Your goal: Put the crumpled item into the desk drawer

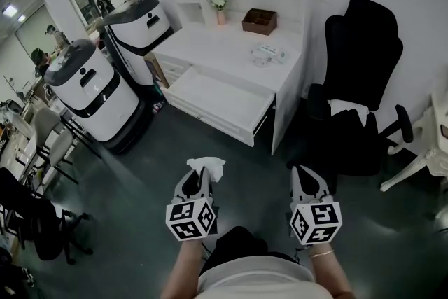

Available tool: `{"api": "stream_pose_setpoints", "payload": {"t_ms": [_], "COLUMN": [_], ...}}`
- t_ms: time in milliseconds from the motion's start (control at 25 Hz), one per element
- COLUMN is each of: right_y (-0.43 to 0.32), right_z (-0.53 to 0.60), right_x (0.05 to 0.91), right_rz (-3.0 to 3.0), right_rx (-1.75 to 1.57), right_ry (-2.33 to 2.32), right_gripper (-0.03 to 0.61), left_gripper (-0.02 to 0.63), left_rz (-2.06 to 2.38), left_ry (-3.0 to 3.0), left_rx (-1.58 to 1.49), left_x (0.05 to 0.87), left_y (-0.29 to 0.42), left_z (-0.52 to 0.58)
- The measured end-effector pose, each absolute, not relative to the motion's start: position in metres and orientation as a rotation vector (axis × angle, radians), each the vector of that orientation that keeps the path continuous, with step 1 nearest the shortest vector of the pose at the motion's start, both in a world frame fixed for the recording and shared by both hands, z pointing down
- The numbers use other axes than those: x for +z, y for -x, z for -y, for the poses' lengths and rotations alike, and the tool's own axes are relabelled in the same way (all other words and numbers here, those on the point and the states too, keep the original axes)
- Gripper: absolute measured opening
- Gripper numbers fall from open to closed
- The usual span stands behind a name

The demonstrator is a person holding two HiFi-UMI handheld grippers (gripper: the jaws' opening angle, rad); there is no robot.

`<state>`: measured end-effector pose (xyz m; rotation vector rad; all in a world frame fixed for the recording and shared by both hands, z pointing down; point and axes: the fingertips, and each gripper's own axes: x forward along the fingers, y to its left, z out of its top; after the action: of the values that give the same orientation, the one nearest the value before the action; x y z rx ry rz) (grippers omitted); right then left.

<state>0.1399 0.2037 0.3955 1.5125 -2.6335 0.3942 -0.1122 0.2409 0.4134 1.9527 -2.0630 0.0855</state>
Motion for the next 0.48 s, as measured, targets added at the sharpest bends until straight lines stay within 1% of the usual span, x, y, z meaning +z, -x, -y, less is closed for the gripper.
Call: {"api": "stream_pose_setpoints", "payload": {"t_ms": [320, 480], "right_y": [-0.148, -0.139], "right_z": [-0.188, -0.175], "right_x": [0.401, 0.406], "right_rz": [2.625, 2.62], "right_rx": [0.43, 0.438], "right_ry": [-1.516, -1.516], "right_gripper": [0.002, 0.002], "left_gripper": [0.055, 0.055], "left_rz": [2.064, 2.065], "left_ry": [-1.96, -1.978], "left_rx": [0.11, 0.119], "left_x": [0.413, 0.413], "left_y": [0.109, 0.114], "left_z": [-0.225, -0.209]}}
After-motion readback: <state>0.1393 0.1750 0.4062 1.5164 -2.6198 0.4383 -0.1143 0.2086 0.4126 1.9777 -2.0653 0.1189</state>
